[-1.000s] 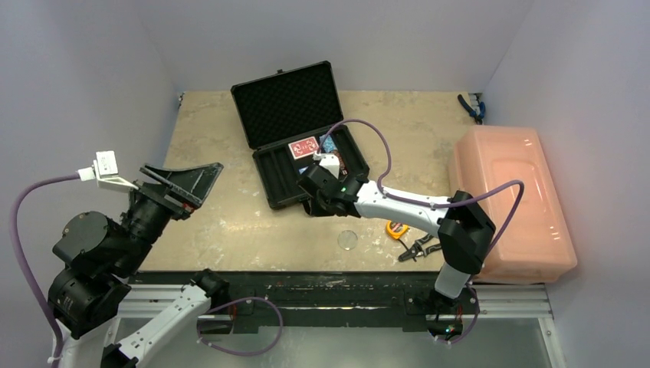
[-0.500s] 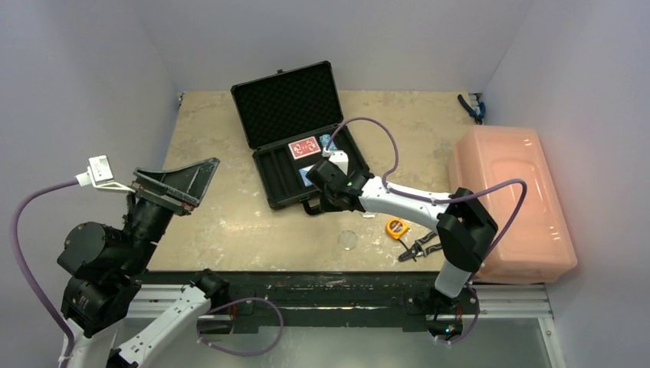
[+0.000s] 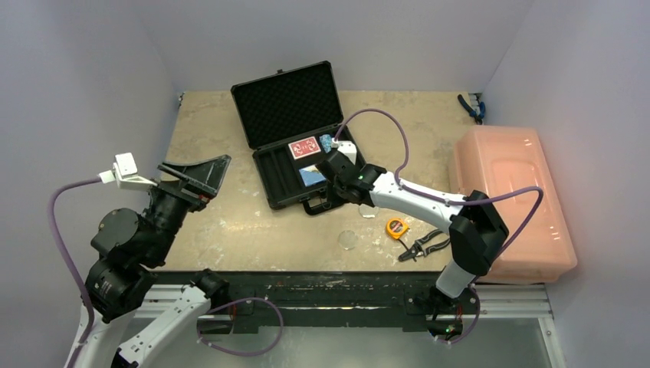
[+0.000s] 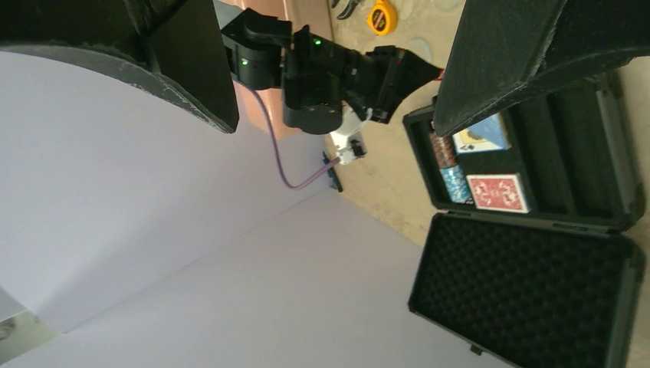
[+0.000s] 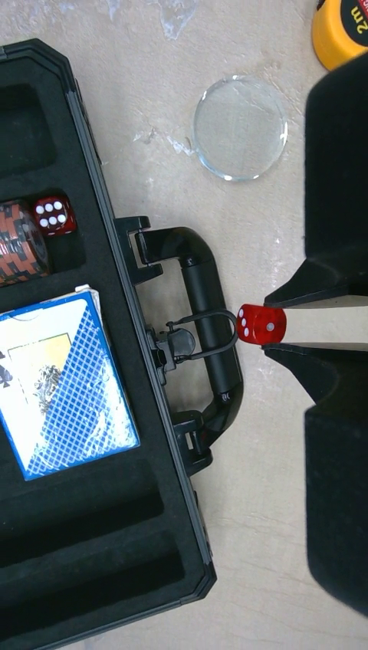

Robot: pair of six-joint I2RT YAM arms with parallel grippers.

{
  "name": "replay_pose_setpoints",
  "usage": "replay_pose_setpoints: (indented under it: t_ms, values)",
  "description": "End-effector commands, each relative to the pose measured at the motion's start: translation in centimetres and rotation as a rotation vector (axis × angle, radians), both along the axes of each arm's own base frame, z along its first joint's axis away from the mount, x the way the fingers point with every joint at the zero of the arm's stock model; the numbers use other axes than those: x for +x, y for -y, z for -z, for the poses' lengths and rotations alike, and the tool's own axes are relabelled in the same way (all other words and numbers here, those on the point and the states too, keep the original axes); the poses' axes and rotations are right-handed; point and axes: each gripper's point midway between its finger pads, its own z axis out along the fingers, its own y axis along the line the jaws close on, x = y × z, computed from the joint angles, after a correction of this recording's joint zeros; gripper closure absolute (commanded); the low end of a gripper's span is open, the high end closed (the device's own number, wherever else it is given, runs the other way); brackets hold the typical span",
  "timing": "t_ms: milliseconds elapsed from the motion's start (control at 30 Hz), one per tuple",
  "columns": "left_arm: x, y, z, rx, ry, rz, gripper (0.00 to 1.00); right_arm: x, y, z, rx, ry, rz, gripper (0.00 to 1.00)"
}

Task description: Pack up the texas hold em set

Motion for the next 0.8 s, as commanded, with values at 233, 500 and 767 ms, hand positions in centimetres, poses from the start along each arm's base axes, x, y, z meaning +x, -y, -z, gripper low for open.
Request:
replay_pose_setpoints:
  t_ms: [233, 500, 767]
  values:
    - [2.1, -1.6, 9.7, 0.318, -0.383, -0.125, 0.00, 2.7, 0.3, -3.4, 0.028, 0.092, -0.011, 0.95]
    - [1.6, -4.3, 17.8, 0.478, -0.753, -0.292, 0.00, 4.3, 0.7, -3.5, 0.010, 0.112, -0.004, 0.95]
    - [1.9, -4.7, 21.1, 0.706, -0.917, -0.247, 0.00, 6.5, 1.5, -3.6, -0.004, 0.127, 0.010, 0.95]
